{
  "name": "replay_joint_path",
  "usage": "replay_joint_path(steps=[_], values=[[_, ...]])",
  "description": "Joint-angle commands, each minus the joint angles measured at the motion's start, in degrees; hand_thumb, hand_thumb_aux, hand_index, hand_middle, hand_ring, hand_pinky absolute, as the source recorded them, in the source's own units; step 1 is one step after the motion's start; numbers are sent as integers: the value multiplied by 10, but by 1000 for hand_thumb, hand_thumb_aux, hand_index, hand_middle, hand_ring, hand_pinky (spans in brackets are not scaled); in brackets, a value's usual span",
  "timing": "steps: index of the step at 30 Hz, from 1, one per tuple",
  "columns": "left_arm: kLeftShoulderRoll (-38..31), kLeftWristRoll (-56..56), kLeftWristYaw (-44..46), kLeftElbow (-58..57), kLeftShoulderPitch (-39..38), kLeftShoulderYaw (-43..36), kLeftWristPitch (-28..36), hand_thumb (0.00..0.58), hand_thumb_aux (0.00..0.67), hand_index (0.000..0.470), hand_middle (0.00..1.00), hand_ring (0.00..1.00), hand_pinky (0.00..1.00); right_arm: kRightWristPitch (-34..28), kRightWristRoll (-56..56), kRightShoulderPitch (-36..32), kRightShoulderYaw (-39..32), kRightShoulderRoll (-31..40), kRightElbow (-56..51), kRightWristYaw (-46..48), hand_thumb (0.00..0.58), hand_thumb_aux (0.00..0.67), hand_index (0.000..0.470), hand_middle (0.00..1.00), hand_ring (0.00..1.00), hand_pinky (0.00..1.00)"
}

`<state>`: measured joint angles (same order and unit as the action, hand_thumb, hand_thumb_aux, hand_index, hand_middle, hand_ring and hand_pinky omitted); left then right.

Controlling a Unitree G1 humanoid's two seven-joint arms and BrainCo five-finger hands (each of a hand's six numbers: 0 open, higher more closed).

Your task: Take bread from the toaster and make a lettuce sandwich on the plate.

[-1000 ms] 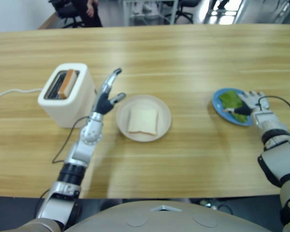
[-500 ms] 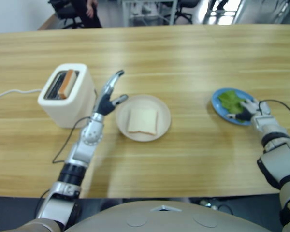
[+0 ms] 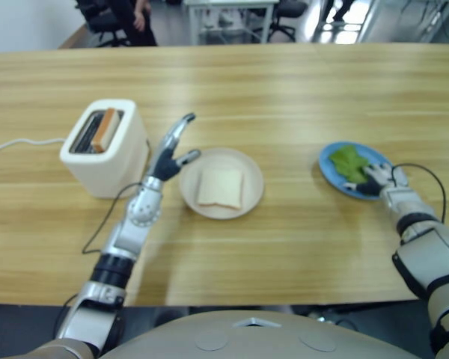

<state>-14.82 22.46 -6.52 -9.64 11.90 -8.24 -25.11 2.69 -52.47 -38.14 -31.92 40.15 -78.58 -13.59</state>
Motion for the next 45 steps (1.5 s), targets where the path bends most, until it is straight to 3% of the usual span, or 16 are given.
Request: replay_joint_path(steps=[1, 2, 3, 4, 6, 7, 8, 25, 26, 27, 28, 45], values=[[-2, 5, 4, -11, -5, -2, 3, 0, 0, 0, 0, 0, 0, 17, -7, 32, -24, -21, -7, 4, 0, 0, 0, 0, 0, 0], [-2, 5, 4, -11, -5, -2, 2, 0, 0, 0, 0, 0, 0, 17, -7, 34, -25, -22, -7, 2, 83, 50, 34, 0, 0, 0], [-2, 5, 4, -12, -6, -3, 2, 0, 0, 0, 0, 0, 0, 18, -6, 35, -24, -22, -6, 0, 83, 50, 34, 0, 0, 0], [-1, 5, 4, -12, -6, -3, 2, 0, 0, 0, 0, 0, 0, 18, -6, 36, -24, -21, -5, -1, 491, 407, 280, 0, 0, 0], [-1, 5, 4, -13, -6, -4, 0, 0, 0, 0, 0, 0, 0, 18, -3, 38, -21, -21, -4, -4, 568, 575, 395, 0, 0, 0], [-1, 5, 4, -13, -6, -4, 0, 0, 0, 0, 0, 0, 0, 18, -2, 38, -20, -20, -4, -4, 568, 575, 395, 0, 0, 0], [0, 6, 4, -13, -6, -5, -1, 0, 0, 0, 0, 0, 0, 18, -1, 38, -19, -20, -4, -5, 580, 670, 460, 0, 0, 0], [2, 18, -2, -10, -12, -8, -1, 0, 0, 0, 0, 0, 0, 31, 35, 13, 5, 0, 11, -55, 580, 670, 460, 0, 0, 0], [2, 18, -2, -10, -13, -8, -1, 0, 0, 0, 0, 0, 0, 33, 40, 12, 9, 1, 13, -60, 580, 670, 460, 267, 267, 267], [2, 19, -2, -10, -13, -8, -1, 0, 0, 0, 0, 0, 0, 35, 45, 10, 13, 3, 15, -65, 580, 670, 460, 267, 267, 267], [2, 19, -3, -10, -13, -8, -2, 0, 0, 0, 0, 0, 0, 37, 50, 8, 18, 5, 18, -70, 580, 670, 460, 1000, 1000, 1000], [4, 20, -9, -13, -15, -6, -6, 0, 0, 0, 0, 0, 0, 79, 105, 4, 64, 43, 82, -137, 580, 670, 460, 1000, 1000, 1000]])
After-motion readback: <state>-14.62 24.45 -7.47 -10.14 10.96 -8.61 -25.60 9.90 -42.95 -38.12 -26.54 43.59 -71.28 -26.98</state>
